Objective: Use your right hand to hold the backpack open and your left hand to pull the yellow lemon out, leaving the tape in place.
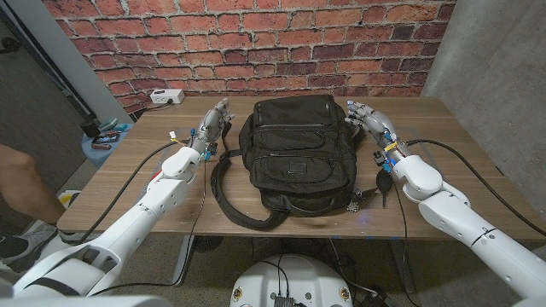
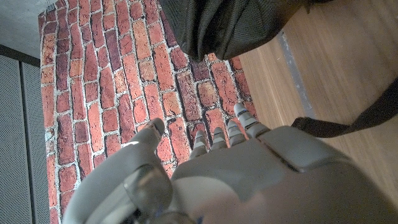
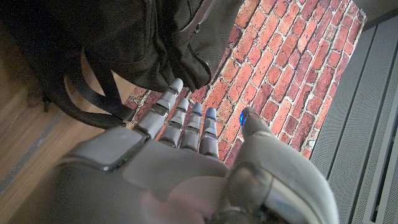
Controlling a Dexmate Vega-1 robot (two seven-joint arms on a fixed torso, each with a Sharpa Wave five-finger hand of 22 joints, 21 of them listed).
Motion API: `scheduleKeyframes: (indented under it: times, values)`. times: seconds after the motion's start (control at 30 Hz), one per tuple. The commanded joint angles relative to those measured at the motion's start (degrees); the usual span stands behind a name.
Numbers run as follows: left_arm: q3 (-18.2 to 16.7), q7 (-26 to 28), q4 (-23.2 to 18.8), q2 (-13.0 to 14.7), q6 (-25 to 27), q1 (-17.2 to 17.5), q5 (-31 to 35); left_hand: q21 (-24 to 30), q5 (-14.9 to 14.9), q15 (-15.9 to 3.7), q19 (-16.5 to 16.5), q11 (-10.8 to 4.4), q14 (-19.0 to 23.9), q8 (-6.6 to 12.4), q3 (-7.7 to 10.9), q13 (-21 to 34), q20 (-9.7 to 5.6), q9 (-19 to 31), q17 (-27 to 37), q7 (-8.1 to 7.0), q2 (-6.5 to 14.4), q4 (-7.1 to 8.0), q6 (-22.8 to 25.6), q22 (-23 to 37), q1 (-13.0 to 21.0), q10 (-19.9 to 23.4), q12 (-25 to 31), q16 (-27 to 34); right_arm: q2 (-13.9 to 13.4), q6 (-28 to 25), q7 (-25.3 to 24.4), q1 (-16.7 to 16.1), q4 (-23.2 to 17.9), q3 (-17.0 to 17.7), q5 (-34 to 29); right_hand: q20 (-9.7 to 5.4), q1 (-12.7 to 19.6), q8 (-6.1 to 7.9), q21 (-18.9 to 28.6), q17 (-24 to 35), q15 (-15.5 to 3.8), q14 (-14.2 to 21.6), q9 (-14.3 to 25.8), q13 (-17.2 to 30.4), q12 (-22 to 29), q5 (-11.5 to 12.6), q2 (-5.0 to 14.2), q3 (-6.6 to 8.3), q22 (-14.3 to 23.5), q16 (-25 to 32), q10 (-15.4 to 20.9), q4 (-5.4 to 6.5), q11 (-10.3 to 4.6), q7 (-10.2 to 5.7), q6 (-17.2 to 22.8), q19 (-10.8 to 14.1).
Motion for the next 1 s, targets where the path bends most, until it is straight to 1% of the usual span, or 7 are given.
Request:
scheduleKeyframes:
  times: [0.03, 0.2, 0.23, 0.33, 0.43, 0.8, 1.0]
  values:
    - [0.1, -0.4, 0.7, -0.2, -0.4, -0.4, 0.2, -0.2, 0.4, 0.69, 0.5, 0.59, 0.1, 0.27, 0.26, 0.2, 0.27, 0.3, 0.1, 0.23, 0.0, -0.48, 0.2, 0.1, 0.7, -0.2, 0.3, 0.3, -3.2, -1.8, -3.4, -4.1, -5.6, 2.0, -5.2, -1.46, 0.9, 0.41, 0.1, 0.1, -1.71, 0.7, 0.1, 0.2, 0.3, 0.4, 0.01, 0.16, 0.1, 0.4, 0.5, -0.48, 0.04, -0.11, 0.7, 0.4]
    - [0.2, -0.6, 0.9, -0.2, -0.6, -0.5, 0.3, -0.3, 0.4, 0.71, 0.6, 0.64, 0.0, 0.27, 0.28, 0.2, 0.26, 0.3, 0.1, 0.24, 0.0, -0.67, 0.2, 0.1, 0.8, -0.1, 0.3, 0.3, -4.4, -2.4, -4.9, -6.0, -7.7, 2.9, -7.9, -1.24, 1.0, 0.51, 0.2, -0.1, -1.61, 0.9, 0.1, 0.2, 0.4, 0.3, -0.22, 0.03, 0.1, 0.5, 0.9, -0.71, 0.1, 0.02, 1.0, 0.8]
    - [0.2, -0.4, 0.8, -0.2, -0.6, -0.4, 0.4, -0.4, 0.4, 0.7, 0.6, 0.66, 0.0, 0.26, 0.28, 0.2, 0.27, 0.3, 0.1, 0.25, 0.0, -0.7, 0.2, 0.1, 0.8, -0.1, 0.3, 0.3, -4.8, -2.5, -5.6, -7.0, -8.7, 3.3, -8.9, -1.13, 1.1, 0.56, 0.2, -0.1, -1.57, 1.1, 0.1, 0.2, 0.5, 0.3, -0.29, -0.02, 0.1, 0.5, 1.1, -0.79, 0.36, 0.1, 1.2, 0.9]
    - [0.2, -0.2, 0.0, 0.0, -0.5, 0.1, 0.3, -0.4, 0.4, 0.63, 0.6, 0.66, 0.0, 0.25, 0.28, 0.2, 0.23, 0.3, 0.1, 0.25, 0.0, -0.76, 0.2, 0.1, 0.9, -0.1, 0.3, 0.3, -5.8, -3.3, -6.4, -8.4, -10.5, 4.1, -10.8, -1.06, 1.2, 0.61, 0.3, -0.2, -1.72, 1.5, 0.1, 0.2, 0.6, 0.3, -0.36, -0.11, 0.1, 0.7, 1.6, -0.91, 0.41, 0.11, 1.5, 1.3]
    - [0.1, -0.4, -0.5, 0.4, -0.5, 0.3, 0.4, -0.5, 0.4, 0.7, 0.6, 0.67, 0.0, 0.24, 0.28, 0.2, 0.26, 0.3, 0.1, 0.23, 0.1, -0.82, 0.2, 0.1, 0.9, -0.1, 0.3, 0.2, -6.9, -5.0, -7.4, -10.2, -12.8, 5.1, -13.0, -1.09, 1.3, 0.65, 0.3, -0.3, -1.86, 1.7, 0.1, 0.2, 0.7, 0.3, -0.46, -0.22, 0.1, 0.8, 1.9, -1.05, 0.0, 0.01, 1.7, 1.5]
    - [-0.7, 0.5, -2.9, 1.5, -1.2, 2.7, 0.3, -0.7, 0.4, 0.7, 0.7, 0.63, 0.1, 0.23, 0.21, 0.2, 0.34, 0.3, 0.2, 0.31, 0.1, -1.05, 0.2, 0.1, 1.0, -0.2, 0.3, 0.3, -8.6, -8.5, -9.6, -15.2, -18.9, 7.3, -19.7, -0.98, 1.7, 0.72, 0.5, -0.6, -1.69, 2.3, 0.1, 0.1, 0.7, 0.3, -0.82, -0.43, 0.1, 1.0, 2.4, -1.49, 0.11, 0.25, 2.2, 2.4]
    - [-0.8, 0.0, -2.5, 1.6, -1.6, 2.6, 0.2, -0.9, 0.4, 0.74, 0.7, 0.68, 0.1, 0.22, 0.19, 0.2, 0.42, 0.3, 0.2, 0.33, 0.2, -1.13, 0.2, 0.1, 1.1, -0.1, 0.4, 0.3, -8.8, -9.3, -10.0, -17.1, -20.9, 8.4, -22.3, -0.93, 2.0, 0.7, 0.5, -0.8, -1.62, 2.4, 0.1, 0.1, 0.7, 0.3, -0.93, -0.48, 0.1, 0.9, 2.5, -1.74, 0.46, 0.38, 2.3, 2.5]
